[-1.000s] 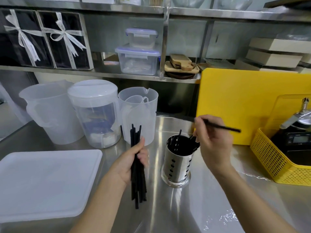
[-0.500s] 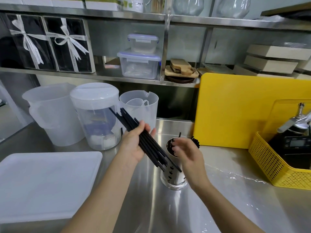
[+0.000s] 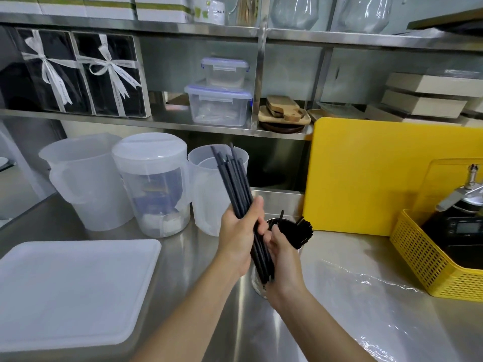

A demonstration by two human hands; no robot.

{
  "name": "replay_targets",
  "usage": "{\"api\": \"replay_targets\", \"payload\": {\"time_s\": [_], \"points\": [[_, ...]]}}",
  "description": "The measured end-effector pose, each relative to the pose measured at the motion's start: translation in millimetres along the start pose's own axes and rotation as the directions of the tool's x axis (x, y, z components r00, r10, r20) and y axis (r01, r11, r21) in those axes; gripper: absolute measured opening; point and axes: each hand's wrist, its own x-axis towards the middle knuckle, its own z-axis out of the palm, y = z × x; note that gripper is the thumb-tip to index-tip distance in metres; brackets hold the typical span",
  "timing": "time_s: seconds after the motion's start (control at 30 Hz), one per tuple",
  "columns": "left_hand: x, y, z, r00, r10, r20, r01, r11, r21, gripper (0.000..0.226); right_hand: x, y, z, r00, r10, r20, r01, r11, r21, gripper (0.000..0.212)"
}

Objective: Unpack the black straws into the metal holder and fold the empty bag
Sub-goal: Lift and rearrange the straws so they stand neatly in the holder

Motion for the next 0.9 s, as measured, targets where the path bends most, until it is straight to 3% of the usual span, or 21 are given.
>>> {"api": "replay_targets", "payload": {"time_s": [0.1, 0.2, 0.27, 0.43, 0.57, 0.9], "points": [[-7.9, 2.5, -4.3, 0.976, -0.160, 0.149, 0.147, 0.985, 0.093, 0.042, -2.4, -22.6, -4.4, 0.976, -0.180, 0.125, 0.198, 0.969, -0.150, 0.041], [-17.4, -1.0, -6.2, 0.916, -0.299, 0.268, 0.255, 0.949, 0.188, 0.045, -11.3, -53.1, -1.2, 0.945, -0.138, 0.295, 0.236, 0.915, -0.326, 0.036], [-23.0, -3.4, -3.9, 0.890, -0.354, 0.288, 0.304, 0.931, 0.204, 0.047, -13.1, -64.7, 1.6, 0.940, -0.099, 0.325, 0.239, 0.872, -0.426, 0.030], [-33.5, -8.3, 0.9, 0.887, -0.382, 0.260, 0.353, 0.923, 0.152, 0.049, -12.2, -61.7, -2.7, 0.951, -0.120, 0.287, 0.230, 0.893, -0.388, 0.013], [-40.0, -7.4, 0.9, 0.904, -0.340, 0.258, 0.325, 0.940, 0.099, 0.025, -10.4, -60.9, -8.0, 0.955, -0.091, 0.281, 0.194, 0.910, -0.366, 0.015], [-38.1, -11.3, -5.1, 0.868, -0.403, 0.290, 0.401, 0.914, 0.068, 0.026, -2.9, -58.6, -17.5, 0.969, -0.075, 0.235, 0.157, 0.921, -0.356, 0.021]]}}
